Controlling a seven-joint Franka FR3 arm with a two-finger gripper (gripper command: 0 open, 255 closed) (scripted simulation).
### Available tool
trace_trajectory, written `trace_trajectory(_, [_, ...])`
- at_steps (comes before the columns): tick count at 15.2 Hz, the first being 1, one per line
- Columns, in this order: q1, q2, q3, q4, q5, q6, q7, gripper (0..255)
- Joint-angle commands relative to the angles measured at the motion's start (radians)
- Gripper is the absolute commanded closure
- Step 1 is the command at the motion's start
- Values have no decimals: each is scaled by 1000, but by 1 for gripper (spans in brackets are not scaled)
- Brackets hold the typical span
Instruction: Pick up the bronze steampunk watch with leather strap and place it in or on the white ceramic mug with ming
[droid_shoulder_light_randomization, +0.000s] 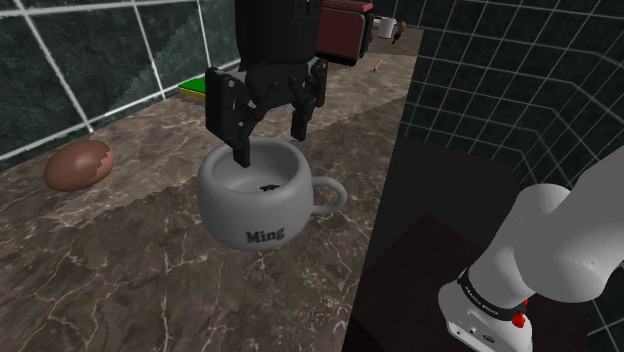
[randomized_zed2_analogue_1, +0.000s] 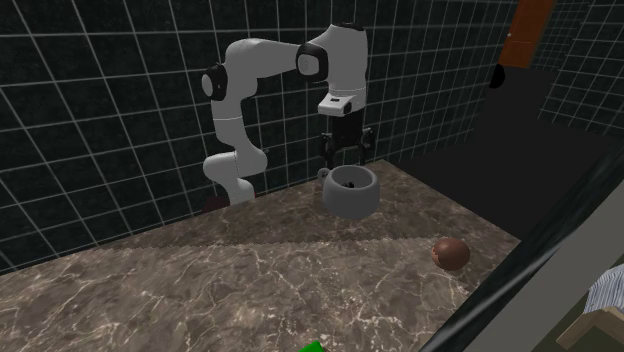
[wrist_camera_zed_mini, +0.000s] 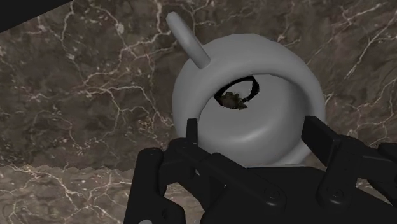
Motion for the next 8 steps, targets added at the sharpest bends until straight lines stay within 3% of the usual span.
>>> trace_trajectory(1, [-1,11,1,45,-5,-35,4,0])
trace_trajectory(4, [-2,53,8,184,-24,-136,21,0])
trace_trajectory(8, [-2,53,8,184,-24,-136,21,0])
